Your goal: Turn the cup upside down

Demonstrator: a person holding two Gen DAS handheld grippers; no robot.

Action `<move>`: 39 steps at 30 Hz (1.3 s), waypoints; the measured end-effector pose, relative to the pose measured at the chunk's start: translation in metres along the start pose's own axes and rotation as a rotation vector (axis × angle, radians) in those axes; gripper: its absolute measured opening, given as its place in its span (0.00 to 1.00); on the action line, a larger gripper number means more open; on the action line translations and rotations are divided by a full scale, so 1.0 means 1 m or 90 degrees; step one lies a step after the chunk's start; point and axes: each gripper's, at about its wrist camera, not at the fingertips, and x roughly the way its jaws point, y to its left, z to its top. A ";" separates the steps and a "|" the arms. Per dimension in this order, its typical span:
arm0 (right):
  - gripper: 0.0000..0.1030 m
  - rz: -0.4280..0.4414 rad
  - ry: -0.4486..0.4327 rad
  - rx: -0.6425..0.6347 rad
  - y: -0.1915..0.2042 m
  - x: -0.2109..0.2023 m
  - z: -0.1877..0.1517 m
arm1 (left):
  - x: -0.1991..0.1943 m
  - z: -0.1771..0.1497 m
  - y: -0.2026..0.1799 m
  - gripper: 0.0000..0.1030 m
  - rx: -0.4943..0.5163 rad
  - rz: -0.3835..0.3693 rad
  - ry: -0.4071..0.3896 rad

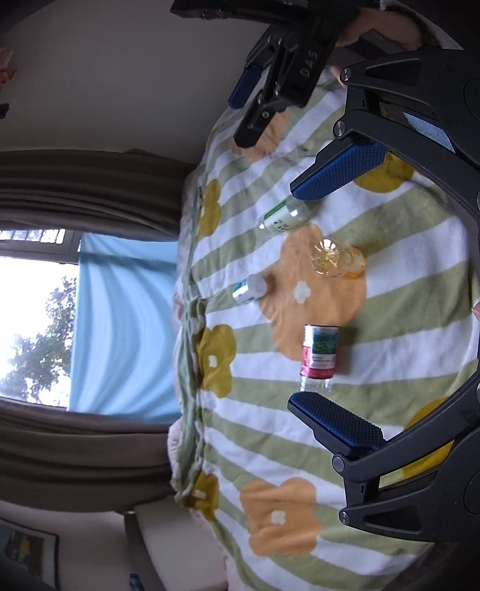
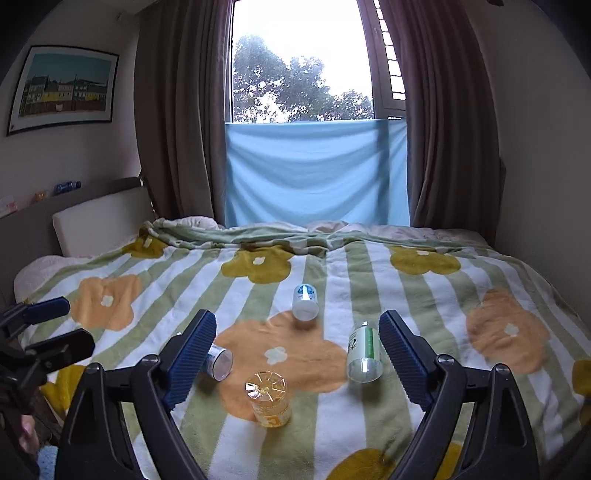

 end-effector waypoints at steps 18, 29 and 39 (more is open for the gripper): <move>0.96 -0.073 -0.042 0.000 -0.006 -0.063 -0.011 | -0.050 -0.007 -0.019 1.00 -0.010 0.094 -0.084; 0.96 -0.091 -0.040 -0.004 -0.008 -0.069 -0.011 | -0.050 -0.006 -0.026 1.00 -0.003 0.085 -0.080; 0.96 -0.090 -0.037 -0.002 -0.009 -0.069 -0.011 | -0.050 -0.006 -0.027 1.00 -0.003 0.086 -0.080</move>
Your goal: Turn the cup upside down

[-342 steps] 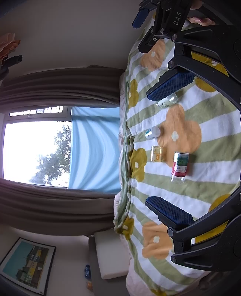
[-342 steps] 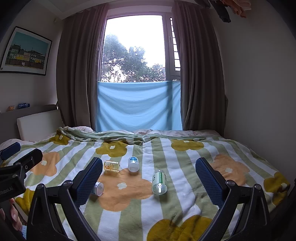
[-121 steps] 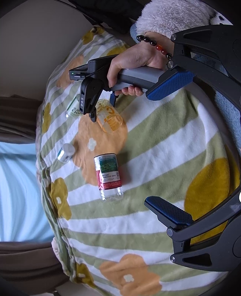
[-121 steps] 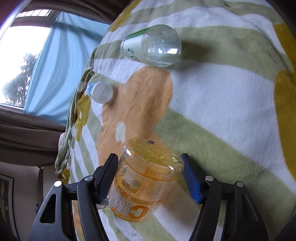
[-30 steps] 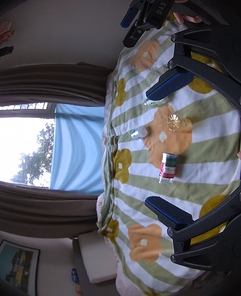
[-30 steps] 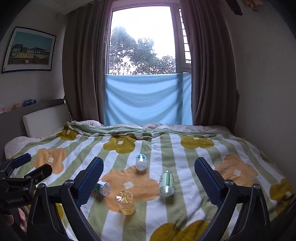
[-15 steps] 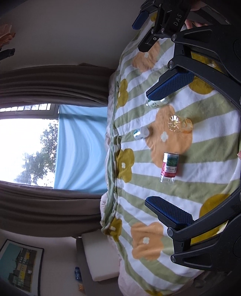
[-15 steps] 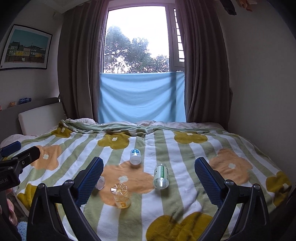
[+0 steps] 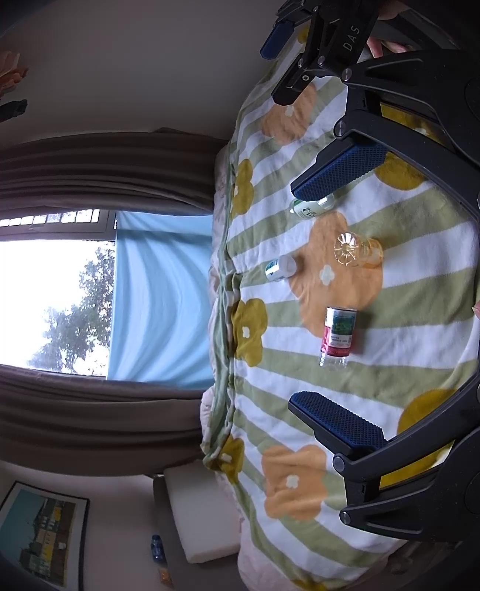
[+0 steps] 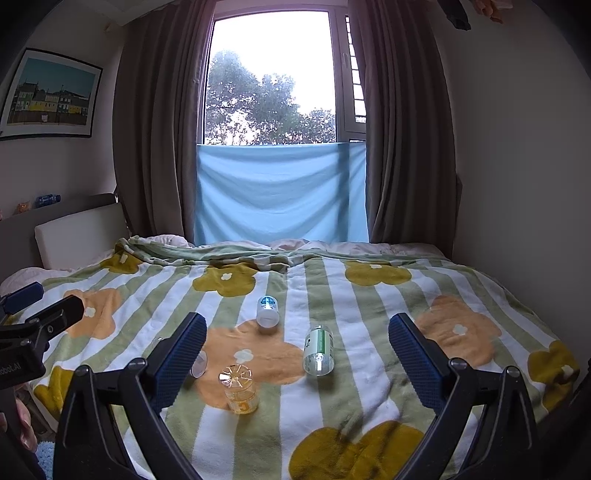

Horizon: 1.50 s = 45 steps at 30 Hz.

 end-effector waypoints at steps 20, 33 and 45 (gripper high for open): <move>0.96 -0.006 0.007 -0.001 0.004 0.001 0.002 | -0.001 0.004 -0.002 1.00 0.000 0.003 -0.005; 0.96 -0.017 -0.008 0.008 0.002 0.000 0.004 | -0.003 0.009 0.000 1.00 0.002 0.008 -0.017; 0.96 -0.021 -0.002 0.002 0.005 0.004 0.000 | 0.000 0.002 -0.004 1.00 0.009 0.004 -0.032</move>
